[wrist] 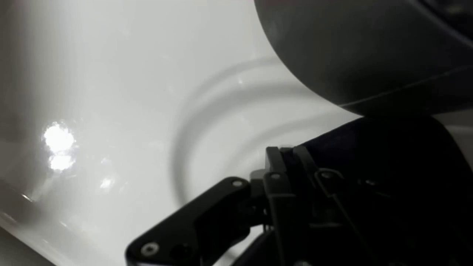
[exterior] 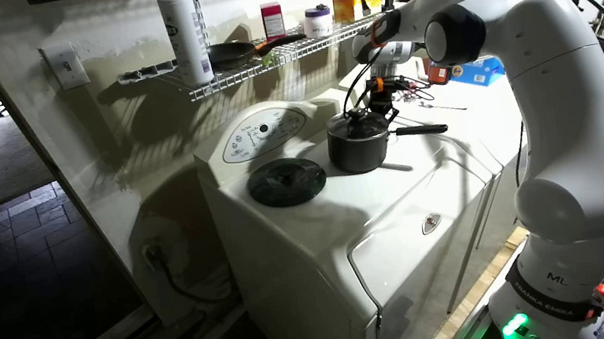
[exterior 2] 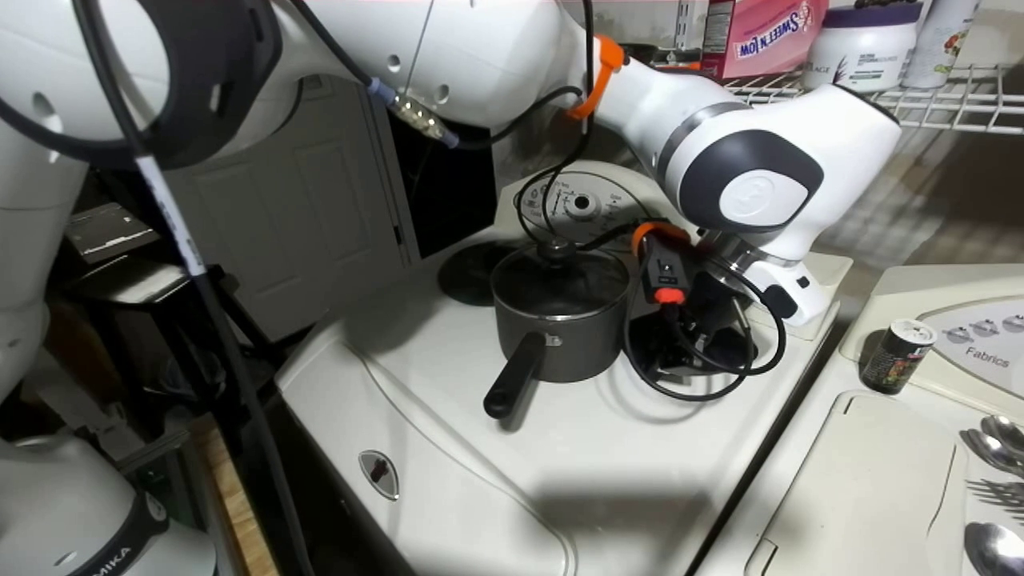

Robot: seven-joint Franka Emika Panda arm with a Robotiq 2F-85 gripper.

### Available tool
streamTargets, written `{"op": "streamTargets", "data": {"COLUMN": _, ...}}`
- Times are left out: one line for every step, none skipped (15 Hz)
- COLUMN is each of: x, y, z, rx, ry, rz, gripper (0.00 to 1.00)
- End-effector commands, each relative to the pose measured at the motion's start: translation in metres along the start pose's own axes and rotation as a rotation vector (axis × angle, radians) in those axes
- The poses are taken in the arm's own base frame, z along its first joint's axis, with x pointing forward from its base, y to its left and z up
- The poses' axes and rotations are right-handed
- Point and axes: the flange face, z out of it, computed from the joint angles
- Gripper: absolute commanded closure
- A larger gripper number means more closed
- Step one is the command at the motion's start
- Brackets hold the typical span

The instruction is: Use the black pot holder to remove the glass lid from the pot.

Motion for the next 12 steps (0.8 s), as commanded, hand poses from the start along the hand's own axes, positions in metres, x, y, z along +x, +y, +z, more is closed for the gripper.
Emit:
{"op": "streamTargets", "data": {"x": -0.013, "y": 0.0, "z": -0.026, "rx": 0.016, "ry": 0.014, "rz": 0.058, "gripper": 0.97}}
{"op": "streamTargets", "data": {"x": -0.016, "y": -0.001, "z": -0.032, "rx": 0.023, "ry": 0.024, "rz": 0.071, "gripper": 0.97}}
{"op": "streamTargets", "data": {"x": -0.019, "y": -0.001, "z": -0.038, "rx": 0.026, "ry": 0.033, "rz": 0.077, "gripper": 0.97}}
{"op": "streamTargets", "data": {"x": -0.022, "y": -0.002, "z": -0.045, "rx": 0.027, "ry": 0.043, "rz": 0.084, "gripper": 0.97}}
{"op": "streamTargets", "data": {"x": -0.025, "y": -0.003, "z": -0.052, "rx": 0.029, "ry": 0.051, "rz": 0.089, "gripper": 0.97}}
{"op": "streamTargets", "data": {"x": -0.028, "y": -0.003, "z": -0.059, "rx": 0.037, "ry": 0.065, "rz": 0.095, "gripper": 0.97}}
{"op": "streamTargets", "data": {"x": -0.031, "y": -0.004, "z": -0.066, "rx": 0.043, "ry": 0.079, "rz": 0.103, "gripper": 0.97}}
{"op": "streamTargets", "data": {"x": -0.033, "y": -0.004, "z": -0.072, "rx": 0.048, "ry": 0.087, "rz": 0.11, "gripper": 0.97}}
{"op": "streamTargets", "data": {"x": -0.036, "y": -0.005, "z": -0.078, "rx": 0.056, "ry": 0.099, "rz": 0.12, "gripper": 0.97}}
{"op": "streamTargets", "data": {"x": -0.039, "y": -0.004, "z": -0.084, "rx": 0.064, "ry": 0.107, "rz": 0.128, "gripper": 0.97}}
{"op": "streamTargets", "data": {"x": -0.042, "y": -0.004, "z": -0.088, "rx": 0.072, "ry": 0.116, "rz": 0.136, "gripper": 0.97}}
{"op": "streamTargets", "data": {"x": -0.046, "y": -0.004, "z": -0.093, "rx": 0.081, "ry": 0.123, "rz": 0.142, "gripper": 0.97}}
